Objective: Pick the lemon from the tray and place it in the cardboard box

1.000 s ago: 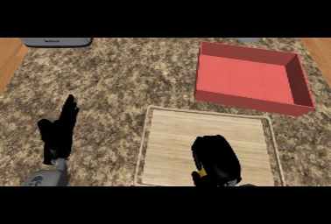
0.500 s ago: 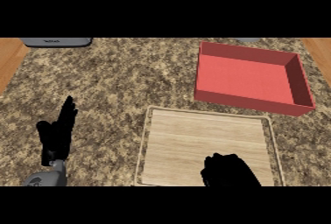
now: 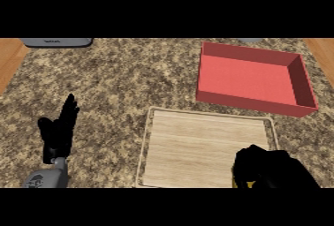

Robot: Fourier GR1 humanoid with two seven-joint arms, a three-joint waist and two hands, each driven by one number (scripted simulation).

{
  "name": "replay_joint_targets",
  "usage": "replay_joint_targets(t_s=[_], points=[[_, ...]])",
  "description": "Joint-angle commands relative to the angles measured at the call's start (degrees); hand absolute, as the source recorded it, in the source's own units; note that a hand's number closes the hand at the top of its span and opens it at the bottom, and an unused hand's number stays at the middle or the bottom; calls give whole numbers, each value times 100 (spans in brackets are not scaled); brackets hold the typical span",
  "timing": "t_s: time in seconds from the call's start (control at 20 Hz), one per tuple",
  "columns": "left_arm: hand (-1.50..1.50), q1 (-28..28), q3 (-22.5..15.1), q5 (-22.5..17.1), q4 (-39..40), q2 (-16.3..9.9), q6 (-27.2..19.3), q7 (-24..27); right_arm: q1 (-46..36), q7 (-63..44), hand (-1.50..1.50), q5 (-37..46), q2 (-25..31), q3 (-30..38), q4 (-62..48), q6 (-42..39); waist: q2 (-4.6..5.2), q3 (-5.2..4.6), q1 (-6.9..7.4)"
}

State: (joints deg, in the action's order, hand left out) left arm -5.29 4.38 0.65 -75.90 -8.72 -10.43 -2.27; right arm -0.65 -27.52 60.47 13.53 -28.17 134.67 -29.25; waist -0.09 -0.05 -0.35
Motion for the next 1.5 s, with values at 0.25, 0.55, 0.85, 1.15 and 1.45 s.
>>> replay_joint_targets(t_s=[0.25,0.55,0.85,1.15,1.45], points=[[0,-9,-172,131,-363,97,-99,-378,-1427,-63,150,-894,-336,2026,477,-1199,0,6,43],[0,49,5,-23,147,127,96,204,-2418,701,150,-1458,-116,3610,-989,-954,14,4,45],[0,72,-297,291,-139,389,-222,-40,-3032,1609,150,-1434,129,3942,-3025,51,29,7,92],[0,-110,-80,169,51,225,-85,-21,-3577,2493,150,-871,269,3702,-5055,1223,34,6,121],[0,-125,49,119,160,116,8,99,-4157,3341,150,-393,722,3812,-7031,2156,53,6,164]])
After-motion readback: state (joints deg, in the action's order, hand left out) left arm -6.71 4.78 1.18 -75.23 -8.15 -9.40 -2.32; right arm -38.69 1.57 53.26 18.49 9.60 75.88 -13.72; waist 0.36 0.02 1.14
